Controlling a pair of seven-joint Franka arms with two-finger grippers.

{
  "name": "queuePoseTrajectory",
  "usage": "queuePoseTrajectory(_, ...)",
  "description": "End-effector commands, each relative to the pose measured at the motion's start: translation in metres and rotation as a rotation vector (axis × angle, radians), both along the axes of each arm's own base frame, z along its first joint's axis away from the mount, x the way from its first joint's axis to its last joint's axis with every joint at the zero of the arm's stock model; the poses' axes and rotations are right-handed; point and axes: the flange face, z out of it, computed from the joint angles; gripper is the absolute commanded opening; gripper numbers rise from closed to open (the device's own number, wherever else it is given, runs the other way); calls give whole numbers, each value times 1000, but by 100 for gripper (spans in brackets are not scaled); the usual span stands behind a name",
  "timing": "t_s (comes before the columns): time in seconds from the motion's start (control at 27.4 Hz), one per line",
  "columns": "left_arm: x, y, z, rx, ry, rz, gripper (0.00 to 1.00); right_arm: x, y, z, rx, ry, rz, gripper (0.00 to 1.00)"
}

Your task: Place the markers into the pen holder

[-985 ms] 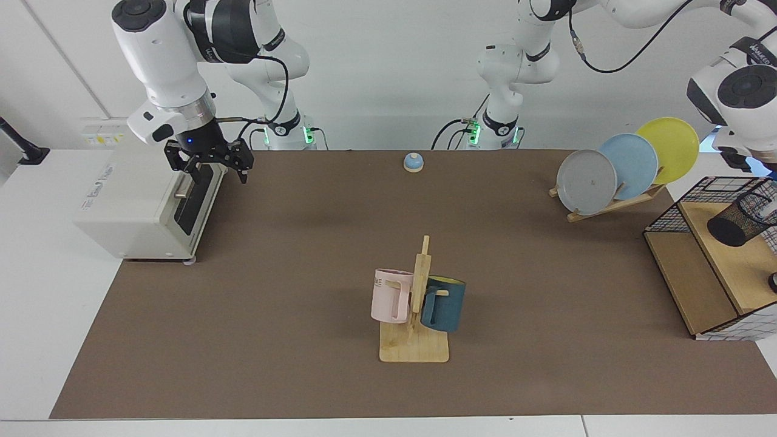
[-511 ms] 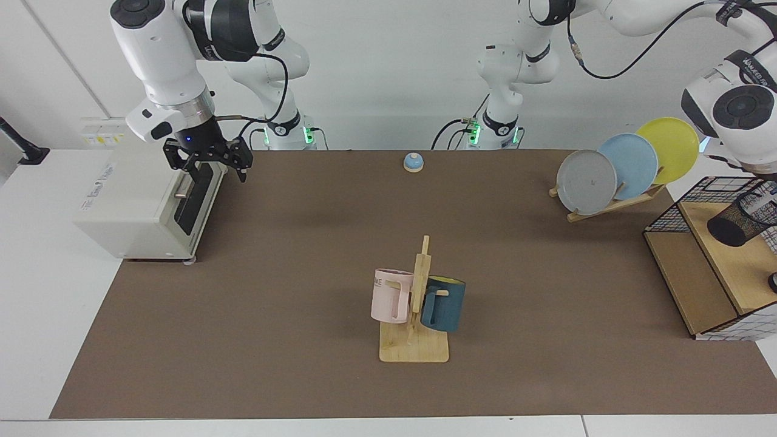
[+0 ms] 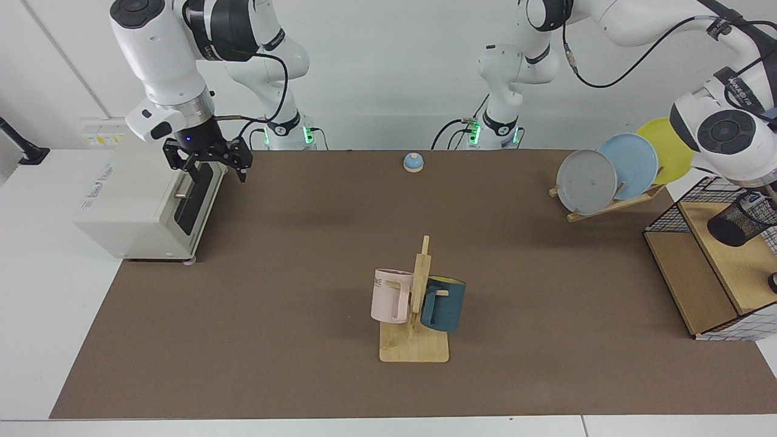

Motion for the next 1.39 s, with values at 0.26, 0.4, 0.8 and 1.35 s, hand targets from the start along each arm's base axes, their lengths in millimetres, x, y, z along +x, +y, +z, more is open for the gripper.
queuePoseTrajectory(0.26,4,-19,13,35,-20,47,100,-4,-4,3,4,-3,21,100)
queuePoseTrajectory(0.4,6,-29,20,33,-27,46,100,-4,-4,3,4,-4,21,100)
queuePoseTrajectory(0.8,12,-55,27,-194,-159,107,100,-4,-4,3,4,-3,21,100)
queuePoseTrajectory(1.35,2,-120,-3,-686,-277,303,100,-4,-4,3,4,-4,21,100)
